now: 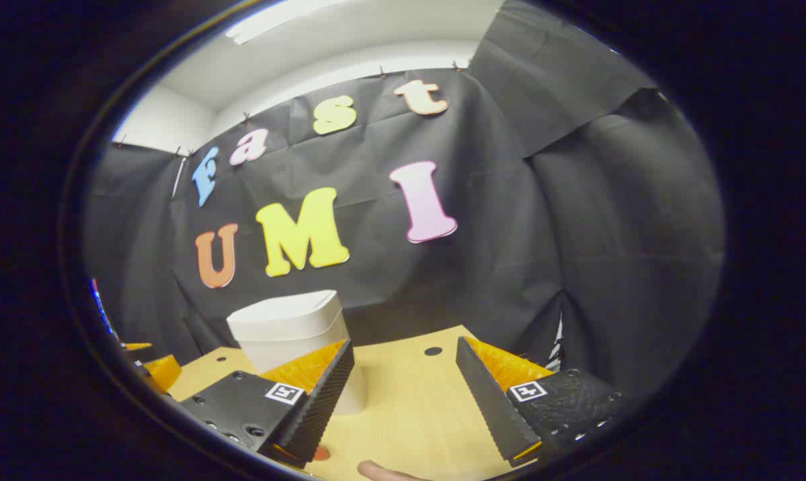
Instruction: Press the lid of the desktop garbage bin to open it, pick up the crumpled paper on the desktop and throw it into the bin, then pick up the pop can on the desktop and drop it into the bin, and finally close the garbage bin lid.
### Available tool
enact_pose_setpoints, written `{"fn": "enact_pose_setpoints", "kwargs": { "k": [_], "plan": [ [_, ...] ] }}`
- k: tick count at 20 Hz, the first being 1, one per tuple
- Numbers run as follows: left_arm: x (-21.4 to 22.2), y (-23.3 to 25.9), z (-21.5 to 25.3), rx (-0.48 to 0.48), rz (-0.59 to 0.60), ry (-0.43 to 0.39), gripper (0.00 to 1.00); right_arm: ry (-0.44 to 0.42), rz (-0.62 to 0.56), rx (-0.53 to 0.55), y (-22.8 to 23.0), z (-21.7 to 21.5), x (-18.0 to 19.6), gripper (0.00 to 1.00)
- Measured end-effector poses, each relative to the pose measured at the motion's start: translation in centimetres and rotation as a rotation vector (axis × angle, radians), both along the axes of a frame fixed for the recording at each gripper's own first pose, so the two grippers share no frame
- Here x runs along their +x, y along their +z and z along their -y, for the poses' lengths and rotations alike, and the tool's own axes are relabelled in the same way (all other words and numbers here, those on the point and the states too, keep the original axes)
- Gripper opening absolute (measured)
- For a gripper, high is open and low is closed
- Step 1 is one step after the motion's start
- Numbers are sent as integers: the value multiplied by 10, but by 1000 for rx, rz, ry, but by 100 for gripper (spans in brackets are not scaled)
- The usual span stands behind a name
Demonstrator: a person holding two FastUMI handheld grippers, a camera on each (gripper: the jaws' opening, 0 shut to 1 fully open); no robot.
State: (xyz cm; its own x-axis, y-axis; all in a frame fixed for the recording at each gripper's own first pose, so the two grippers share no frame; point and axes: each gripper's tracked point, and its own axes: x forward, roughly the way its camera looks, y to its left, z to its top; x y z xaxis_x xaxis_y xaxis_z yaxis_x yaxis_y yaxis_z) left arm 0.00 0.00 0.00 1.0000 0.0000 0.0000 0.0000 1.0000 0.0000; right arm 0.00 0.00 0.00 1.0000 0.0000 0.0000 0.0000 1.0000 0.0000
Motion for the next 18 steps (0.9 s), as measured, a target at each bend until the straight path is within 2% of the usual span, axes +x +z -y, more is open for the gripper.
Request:
{"fn": "enact_pose_setpoints", "kwargs": {
  "k": [1, 3, 4, 6, 7, 8, 10, 14, 15, 18],
  "plan": [
    [-2, -4, -14, -6, -9, 9, 96, -2, -9, -25, -6, -9, -5, 92],
    [-5, -7, -33, -28, -13, 11, 96, 27, -21, -54, -17, -40, -15, 99],
    [-7, -11, -38, -32, -16, 1, 96, 48, -30, -56, -23, -54, -18, 95],
    [-11, -18, -48, -39, -14, -13, 96, 91, -42, -57, -34, -81, -25, 98],
    [-13, -19, -54, -48, -7, -11, 96, 104, -48, -62, -39, -91, -28, 92],
    [-13, -20, -61, -56, -4, -8, 96, 115, -56, -79, -43, -102, -31, 96],
    [-15, -24, -72, -64, -10, 7, 96, 135, -62, -128, -51, -121, -36, 93],
    [-15, -27, -94, -72, -16, 53, 96, 181, -43, -155, -52, -149, -49, 99],
    [-15, -28, -95, -74, -18, 50, 96, 190, -41, -150, -53, -153, -51, 96],
    [-14, -31, -99, -76, -16, 43, 96, 207, -37, -155, -54, -163, -54, 96]
  ]
}}
